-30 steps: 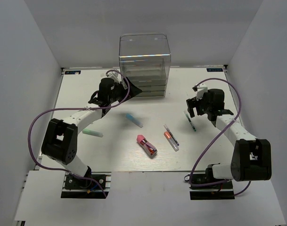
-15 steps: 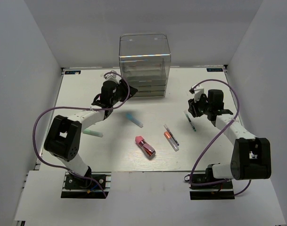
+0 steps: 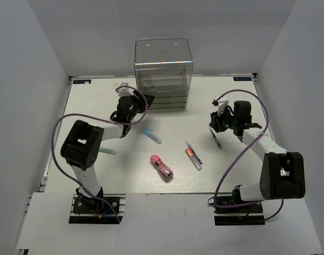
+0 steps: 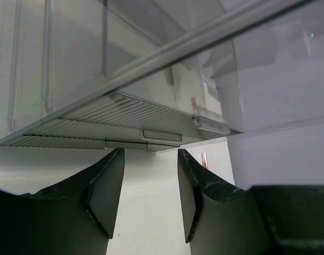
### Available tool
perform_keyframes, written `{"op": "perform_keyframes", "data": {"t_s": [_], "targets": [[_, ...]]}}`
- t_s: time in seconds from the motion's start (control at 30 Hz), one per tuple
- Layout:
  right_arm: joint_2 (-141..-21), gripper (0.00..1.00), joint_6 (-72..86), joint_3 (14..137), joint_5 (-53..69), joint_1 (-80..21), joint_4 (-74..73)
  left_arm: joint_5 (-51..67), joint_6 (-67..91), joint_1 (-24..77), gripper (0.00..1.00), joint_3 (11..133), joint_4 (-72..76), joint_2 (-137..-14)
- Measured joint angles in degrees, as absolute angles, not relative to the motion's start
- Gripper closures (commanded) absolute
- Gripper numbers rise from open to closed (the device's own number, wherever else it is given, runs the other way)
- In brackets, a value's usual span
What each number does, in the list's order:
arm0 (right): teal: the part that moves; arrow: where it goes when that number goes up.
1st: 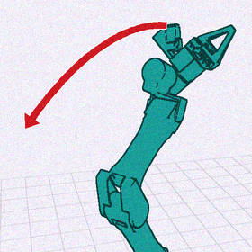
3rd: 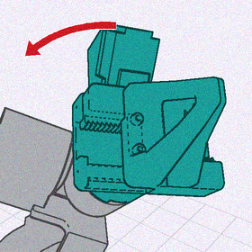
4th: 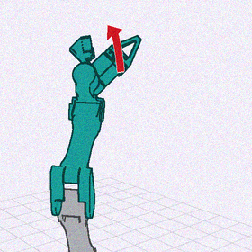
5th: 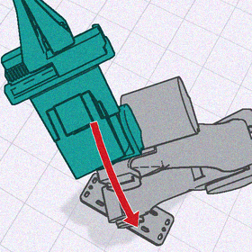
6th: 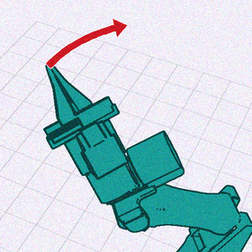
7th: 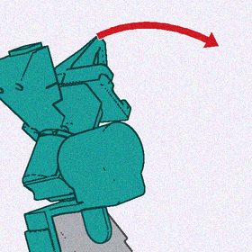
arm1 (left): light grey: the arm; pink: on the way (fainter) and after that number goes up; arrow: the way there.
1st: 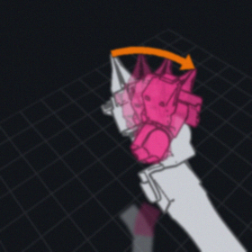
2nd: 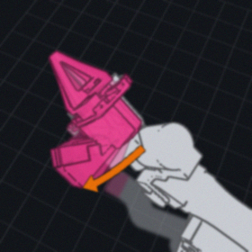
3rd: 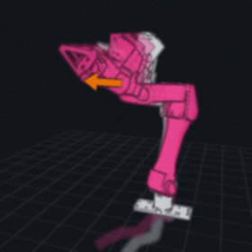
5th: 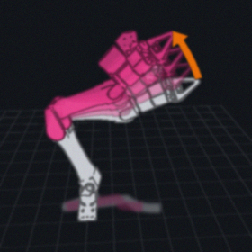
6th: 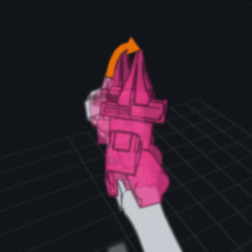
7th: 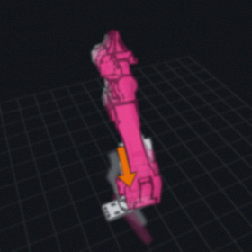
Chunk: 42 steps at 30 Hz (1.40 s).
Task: Sort the stationery into containers
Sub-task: Open the storage box at the center of the board.
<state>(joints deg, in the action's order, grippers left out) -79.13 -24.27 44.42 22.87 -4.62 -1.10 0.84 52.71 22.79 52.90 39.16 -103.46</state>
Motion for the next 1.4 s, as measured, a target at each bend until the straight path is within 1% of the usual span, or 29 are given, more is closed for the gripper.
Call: {"op": "perform_keyframes", "data": {"t_s": [0.23,0.57,0.8,1.0,1.03,1.1,1.13,1.23,1.27,1.4], "targets": [[-79.1,0.56,-24.5,44.0,24.8,-4.6,0.0,0.4,56.4,23.3,0.44,54.2,45.5,-109.1],[-79.1,0.56,-24.8,44.0,25.3,-4.6,0.2,0.3,59.2,24.3,0.44,56.3,50.9,-110.4],[-79.1,0.56,-25.6,43.1,25.5,-4.6,0.9,0.5,60.3,24.6,0.48,59.0,52.2,-113.1],[-79.1,0.56,-25.9,42.3,25.5,-4.6,1.5,0.5,61.6,24.9,0.61,60.6,52.5,-114.2],[-79.1,0.56,-26.0,42.2,25.5,-4.6,1.5,0.4,61.9,24.9,0.67,60.7,52.7,-114.3],[-79.1,0.56,-26.0,42.2,25.5,-4.6,1.5,0.3,62.4,24.9,0.75,60.8,52.8,-114.7],[-79.1,0.56,-26.0,42.2,25.5,-4.6,1.5,0.3,62.9,24.9,0.83,60.8,53.2,-115.0],[-79.1,0.56,-26.0,42.2,25.5,-4.6,1.5,0.4,64.5,24.9,0.95,60.8,54.1,-115.5],[-79.1,0.56,-26.0,42.2,25.5,-4.6,1.5,0.4,65.0,24.9,0.98,60.7,54.6,-115.7],[-79.1,0.56,-26.0,42.1,25.6,-4.6,1.5,0.4,66.2,24.9,1.0,59.0,57.1,-115.6]]}}
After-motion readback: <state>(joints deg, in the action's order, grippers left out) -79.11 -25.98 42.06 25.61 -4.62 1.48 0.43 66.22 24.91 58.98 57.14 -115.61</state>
